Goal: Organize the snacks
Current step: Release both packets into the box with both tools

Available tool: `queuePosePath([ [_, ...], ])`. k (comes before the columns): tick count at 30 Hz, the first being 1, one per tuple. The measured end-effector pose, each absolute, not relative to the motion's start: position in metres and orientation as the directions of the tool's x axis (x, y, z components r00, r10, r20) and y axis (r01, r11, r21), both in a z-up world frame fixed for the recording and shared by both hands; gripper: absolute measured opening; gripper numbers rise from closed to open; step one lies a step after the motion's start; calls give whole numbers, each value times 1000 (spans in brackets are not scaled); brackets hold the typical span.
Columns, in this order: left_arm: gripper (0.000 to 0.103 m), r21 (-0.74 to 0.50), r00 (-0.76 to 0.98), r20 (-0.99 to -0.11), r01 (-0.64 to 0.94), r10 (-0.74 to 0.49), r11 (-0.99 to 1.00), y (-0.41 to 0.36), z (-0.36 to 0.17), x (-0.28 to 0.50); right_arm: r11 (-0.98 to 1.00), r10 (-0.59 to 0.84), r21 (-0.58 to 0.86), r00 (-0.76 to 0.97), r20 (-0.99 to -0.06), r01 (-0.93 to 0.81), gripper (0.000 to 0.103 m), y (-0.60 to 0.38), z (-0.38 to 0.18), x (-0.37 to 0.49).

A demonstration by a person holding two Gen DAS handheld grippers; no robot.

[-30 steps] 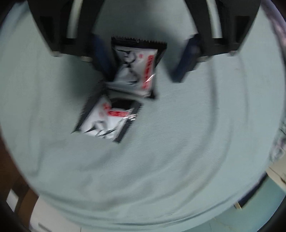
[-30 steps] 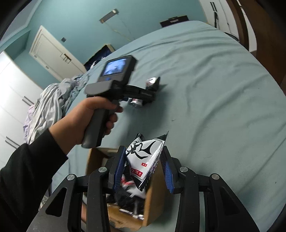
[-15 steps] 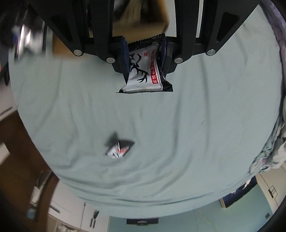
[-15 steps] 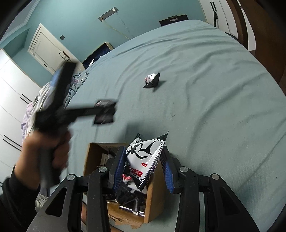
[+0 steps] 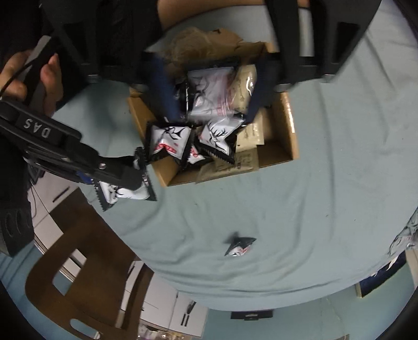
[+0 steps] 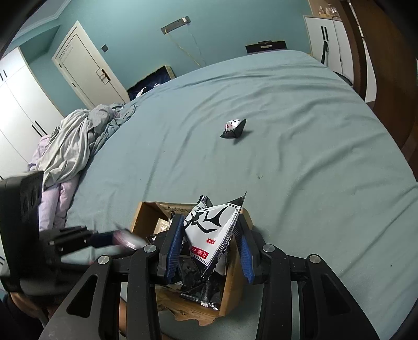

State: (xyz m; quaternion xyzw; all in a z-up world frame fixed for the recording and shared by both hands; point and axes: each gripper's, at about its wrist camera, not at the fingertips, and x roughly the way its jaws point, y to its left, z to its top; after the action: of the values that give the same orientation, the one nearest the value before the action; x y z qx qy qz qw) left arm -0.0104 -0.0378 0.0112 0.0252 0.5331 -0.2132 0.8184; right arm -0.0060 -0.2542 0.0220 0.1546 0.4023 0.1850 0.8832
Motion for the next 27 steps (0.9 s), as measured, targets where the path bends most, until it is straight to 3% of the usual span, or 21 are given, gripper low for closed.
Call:
queuePosePath([
  [1, 82, -153, 375, -877, 374, -301, 915, -39, 16, -11, 889, 443, 410, 609, -658, -204, 37, -252, 21, -7],
  [4, 85, -81, 457, -855, 350, -246, 933, -36, 27, -11, 907, 415, 361, 615, -670, -219, 37, -243, 21, -8],
  [10, 85, -34, 514, -848, 186, -127, 982, -11, 26, 5, 881, 473, 365, 597, -648, -302, 38, -229, 24, -14],
  [17, 85, -79, 520, -842, 137, -139, 987, 4, 28, 11, 855, 517, 363, 549, -657, -371, 41, -215, 18, -20],
  [19, 85, -69, 524, -841, 140, -133, 988, 5, 29, 9, 856, 516, 379, 546, -659, -352, 48, -218, 17, -22],
  [21, 85, -60, 529, -839, 144, -128, 988, 3, 29, 9, 866, 499, 393, 564, -658, -309, 77, -223, 15, -23],
  [27, 85, -54, 518, -845, 165, -133, 985, -3, 27, 8, 902, 423, 368, 629, -652, -226, 80, -230, 18, -22],
])
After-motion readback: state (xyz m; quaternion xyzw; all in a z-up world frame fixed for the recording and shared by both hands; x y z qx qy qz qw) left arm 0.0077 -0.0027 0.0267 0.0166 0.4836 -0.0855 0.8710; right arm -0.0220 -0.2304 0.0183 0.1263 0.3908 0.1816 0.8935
